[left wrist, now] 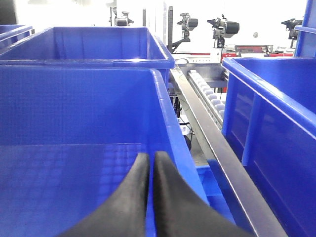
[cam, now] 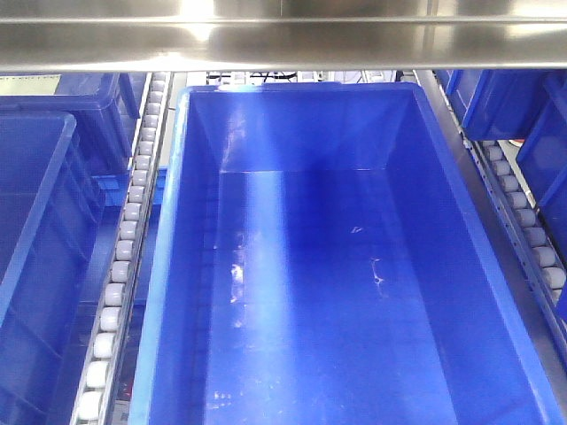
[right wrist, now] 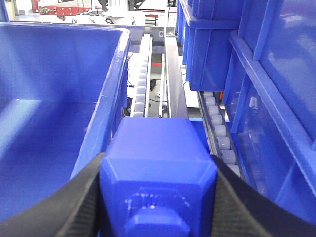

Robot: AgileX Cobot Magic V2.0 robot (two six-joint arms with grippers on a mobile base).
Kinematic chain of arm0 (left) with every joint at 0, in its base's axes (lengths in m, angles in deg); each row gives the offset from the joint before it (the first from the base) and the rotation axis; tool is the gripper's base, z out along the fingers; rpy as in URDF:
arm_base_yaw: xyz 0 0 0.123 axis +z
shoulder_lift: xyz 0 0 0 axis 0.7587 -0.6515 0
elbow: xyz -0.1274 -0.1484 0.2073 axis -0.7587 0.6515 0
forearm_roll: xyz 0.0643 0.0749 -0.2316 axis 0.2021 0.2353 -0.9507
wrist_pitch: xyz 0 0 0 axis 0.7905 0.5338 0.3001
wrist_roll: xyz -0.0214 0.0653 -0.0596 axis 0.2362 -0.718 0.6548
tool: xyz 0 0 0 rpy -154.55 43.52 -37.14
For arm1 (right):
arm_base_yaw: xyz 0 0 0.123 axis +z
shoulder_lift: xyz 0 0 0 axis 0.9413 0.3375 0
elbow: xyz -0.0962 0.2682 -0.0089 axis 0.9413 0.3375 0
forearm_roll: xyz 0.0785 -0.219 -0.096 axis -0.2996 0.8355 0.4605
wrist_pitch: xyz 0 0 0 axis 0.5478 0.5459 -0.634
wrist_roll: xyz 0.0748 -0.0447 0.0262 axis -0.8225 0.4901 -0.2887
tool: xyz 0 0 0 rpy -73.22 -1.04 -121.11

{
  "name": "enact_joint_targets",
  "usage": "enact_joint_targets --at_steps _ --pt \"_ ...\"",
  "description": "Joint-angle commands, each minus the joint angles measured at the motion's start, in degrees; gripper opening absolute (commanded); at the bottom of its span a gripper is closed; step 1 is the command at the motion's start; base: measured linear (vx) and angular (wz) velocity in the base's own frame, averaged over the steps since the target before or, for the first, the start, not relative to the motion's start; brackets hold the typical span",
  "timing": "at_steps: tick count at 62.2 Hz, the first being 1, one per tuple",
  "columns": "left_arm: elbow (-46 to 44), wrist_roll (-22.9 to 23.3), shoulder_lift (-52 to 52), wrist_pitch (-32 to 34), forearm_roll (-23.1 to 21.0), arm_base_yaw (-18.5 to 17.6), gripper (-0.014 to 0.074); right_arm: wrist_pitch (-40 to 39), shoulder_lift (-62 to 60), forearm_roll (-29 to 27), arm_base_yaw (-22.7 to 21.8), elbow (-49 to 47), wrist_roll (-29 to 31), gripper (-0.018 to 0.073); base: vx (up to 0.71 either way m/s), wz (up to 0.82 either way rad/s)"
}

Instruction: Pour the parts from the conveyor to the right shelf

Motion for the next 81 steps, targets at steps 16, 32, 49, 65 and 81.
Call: enact_joint_targets --at_steps 16,32,49,65,81 --pt "1.71 0.49 0.64 4.16 0.0 -0.05 -0.0006 -4.48 0.54 0.15 0.02 -1.79 0.34 -0.0009 0.0 0.0" --pt "1.71 0.49 0.64 4.16 0.0 -0.05 -0.0006 -4.48 0.54 0.15 0.02 -1.79 0.34 -0.0009 0.0 0.0" --pt "1.71 0.49 0.64 4.16 0.0 -0.05 -0.0006 -5.25 0.54 0.15 0.02 -1.79 0.29 -0.0009 0.0 0.0" --pt "1.71 0.49 0.64 4.16 0.0 -0.05 -0.0006 -7.9 0.54 -4.36 0.02 -1.79 -3.17 -0.0009 0.0 0.0" --pt "1.71 0.49 0.64 4.16 0.0 -0.05 -0.0006 -11.01 0.99 -6.68 0.02 -2.17 2.79 -0.0006 0.0 0.0"
